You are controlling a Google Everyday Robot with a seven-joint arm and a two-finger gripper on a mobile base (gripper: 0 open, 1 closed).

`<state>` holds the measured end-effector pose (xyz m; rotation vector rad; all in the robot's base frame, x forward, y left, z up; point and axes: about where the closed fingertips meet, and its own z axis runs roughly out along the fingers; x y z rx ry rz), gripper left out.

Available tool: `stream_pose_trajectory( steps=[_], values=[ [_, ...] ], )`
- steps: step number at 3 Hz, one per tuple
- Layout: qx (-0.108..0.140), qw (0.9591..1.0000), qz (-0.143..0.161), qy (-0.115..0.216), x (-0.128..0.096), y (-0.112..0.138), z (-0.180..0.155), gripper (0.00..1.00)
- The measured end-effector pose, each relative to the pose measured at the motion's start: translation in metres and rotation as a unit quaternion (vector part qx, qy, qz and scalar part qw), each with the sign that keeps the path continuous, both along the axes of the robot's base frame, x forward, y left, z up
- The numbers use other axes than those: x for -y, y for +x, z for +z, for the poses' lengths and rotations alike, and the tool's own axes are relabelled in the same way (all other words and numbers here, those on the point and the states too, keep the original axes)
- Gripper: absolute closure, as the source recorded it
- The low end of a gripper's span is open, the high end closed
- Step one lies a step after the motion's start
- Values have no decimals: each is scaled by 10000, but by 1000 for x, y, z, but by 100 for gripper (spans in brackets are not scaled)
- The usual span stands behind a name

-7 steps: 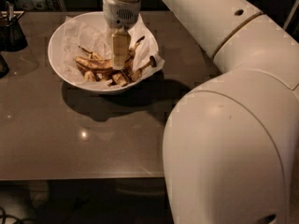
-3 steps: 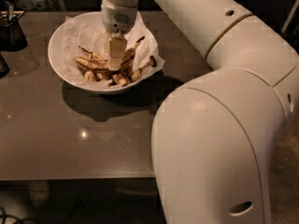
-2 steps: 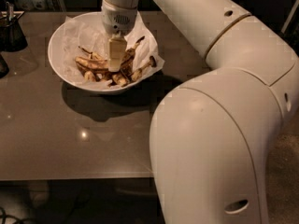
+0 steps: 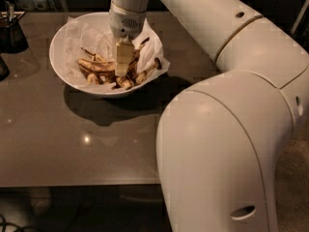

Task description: Pick banana from white bowl

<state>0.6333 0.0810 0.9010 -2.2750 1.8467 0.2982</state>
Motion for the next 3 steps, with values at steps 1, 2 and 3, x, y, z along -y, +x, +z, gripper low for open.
stream_pose_trajectory(
  steps=[1,2,3],
  values=[
    [19,9999,-65,-79,3,0,-1,65],
    [67,9998,-115,-168,7,0,1,89],
    [108,9995,-145,-244,11,-2,2,100]
  ],
)
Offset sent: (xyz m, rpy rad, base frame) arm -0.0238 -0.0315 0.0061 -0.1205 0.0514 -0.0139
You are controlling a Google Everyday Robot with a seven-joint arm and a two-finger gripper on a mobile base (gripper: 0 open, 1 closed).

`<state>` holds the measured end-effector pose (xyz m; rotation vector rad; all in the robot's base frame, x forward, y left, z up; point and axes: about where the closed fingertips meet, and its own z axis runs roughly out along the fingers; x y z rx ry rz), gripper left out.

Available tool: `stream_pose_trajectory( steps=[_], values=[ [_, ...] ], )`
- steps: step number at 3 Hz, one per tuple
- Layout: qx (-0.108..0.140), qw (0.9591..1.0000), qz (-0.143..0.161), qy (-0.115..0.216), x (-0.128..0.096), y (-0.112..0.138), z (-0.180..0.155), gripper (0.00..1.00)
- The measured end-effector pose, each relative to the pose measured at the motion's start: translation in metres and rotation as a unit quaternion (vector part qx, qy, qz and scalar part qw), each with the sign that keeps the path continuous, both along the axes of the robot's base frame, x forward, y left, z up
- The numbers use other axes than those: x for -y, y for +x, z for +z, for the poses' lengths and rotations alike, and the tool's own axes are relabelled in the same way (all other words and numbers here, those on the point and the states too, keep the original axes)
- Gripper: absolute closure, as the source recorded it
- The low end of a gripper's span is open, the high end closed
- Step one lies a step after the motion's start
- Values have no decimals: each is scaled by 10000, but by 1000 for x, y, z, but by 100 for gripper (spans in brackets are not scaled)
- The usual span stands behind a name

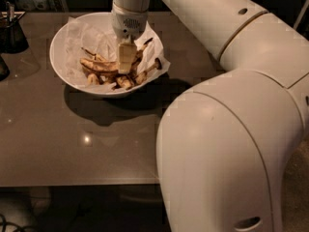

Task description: Pick banana from white bowl

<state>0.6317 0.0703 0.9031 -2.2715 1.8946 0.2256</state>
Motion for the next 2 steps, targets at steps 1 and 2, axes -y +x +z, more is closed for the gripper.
stream_pose_trajectory(
  steps=[1,2],
  values=[
    [2,10000,0,2,0,0,0,100],
    [286,9992,51,290,-2,-3,14,100]
  ],
)
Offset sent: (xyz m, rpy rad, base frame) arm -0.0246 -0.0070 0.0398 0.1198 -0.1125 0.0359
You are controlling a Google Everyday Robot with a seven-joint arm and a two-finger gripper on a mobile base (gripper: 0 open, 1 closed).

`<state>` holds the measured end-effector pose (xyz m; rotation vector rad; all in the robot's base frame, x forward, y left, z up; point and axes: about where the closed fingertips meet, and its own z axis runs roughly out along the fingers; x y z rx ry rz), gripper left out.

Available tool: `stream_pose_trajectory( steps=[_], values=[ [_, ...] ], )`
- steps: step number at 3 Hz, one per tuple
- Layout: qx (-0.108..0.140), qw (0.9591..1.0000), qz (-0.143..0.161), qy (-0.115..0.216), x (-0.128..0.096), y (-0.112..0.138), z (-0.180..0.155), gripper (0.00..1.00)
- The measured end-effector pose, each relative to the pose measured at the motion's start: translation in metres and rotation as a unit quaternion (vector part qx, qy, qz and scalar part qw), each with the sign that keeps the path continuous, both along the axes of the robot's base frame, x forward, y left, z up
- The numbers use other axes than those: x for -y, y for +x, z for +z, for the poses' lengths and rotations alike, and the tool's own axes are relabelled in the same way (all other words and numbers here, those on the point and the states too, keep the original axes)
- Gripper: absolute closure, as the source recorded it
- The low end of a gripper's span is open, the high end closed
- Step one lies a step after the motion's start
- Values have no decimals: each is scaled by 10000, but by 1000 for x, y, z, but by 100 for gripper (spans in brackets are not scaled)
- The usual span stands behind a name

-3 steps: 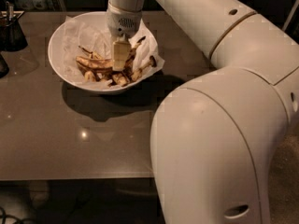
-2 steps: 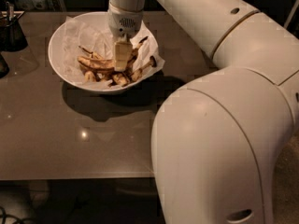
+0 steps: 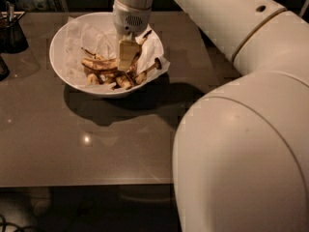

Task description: Pick banana from white bowl

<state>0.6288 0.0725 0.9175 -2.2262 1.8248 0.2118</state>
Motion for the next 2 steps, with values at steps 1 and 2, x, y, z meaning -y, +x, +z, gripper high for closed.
stream_pose_trajectory(
  steps=[1,2],
  values=[
    [321,9987,114,374,3,-16,21,100],
    [566,9962,225,630,8,-28,34,100]
  ],
)
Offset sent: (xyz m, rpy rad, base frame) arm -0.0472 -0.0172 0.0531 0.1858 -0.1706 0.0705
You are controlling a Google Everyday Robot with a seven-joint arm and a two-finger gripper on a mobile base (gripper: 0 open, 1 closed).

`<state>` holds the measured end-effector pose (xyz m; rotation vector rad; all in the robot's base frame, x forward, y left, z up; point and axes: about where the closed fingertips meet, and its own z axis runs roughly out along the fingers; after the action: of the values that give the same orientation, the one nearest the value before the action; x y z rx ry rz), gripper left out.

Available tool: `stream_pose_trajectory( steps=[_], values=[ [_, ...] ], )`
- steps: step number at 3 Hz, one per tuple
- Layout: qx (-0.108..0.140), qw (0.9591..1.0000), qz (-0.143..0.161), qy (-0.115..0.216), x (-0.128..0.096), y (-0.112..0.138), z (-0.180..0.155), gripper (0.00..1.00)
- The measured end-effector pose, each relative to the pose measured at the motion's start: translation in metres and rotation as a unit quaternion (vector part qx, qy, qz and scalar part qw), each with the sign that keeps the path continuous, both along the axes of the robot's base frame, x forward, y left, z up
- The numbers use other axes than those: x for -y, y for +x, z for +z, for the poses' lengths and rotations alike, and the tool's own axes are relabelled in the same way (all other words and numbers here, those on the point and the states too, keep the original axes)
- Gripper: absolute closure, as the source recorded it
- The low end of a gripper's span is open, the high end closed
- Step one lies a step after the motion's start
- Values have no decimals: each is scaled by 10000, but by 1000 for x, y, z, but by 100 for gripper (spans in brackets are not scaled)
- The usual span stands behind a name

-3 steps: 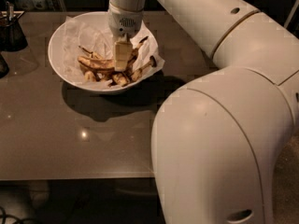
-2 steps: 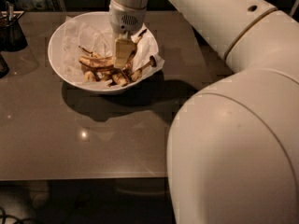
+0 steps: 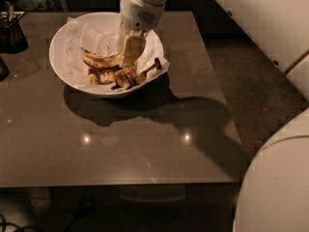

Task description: Pick banana from white bowl

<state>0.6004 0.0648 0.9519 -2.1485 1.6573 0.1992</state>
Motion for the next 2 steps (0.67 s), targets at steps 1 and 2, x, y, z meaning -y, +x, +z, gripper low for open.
stream_pose_trajectory(
  steps=[1,2],
  values=[
    [14,10000,-3,10,0,0,1,100],
    [77,9996,162,221,-8,-11,19,100]
  ],
)
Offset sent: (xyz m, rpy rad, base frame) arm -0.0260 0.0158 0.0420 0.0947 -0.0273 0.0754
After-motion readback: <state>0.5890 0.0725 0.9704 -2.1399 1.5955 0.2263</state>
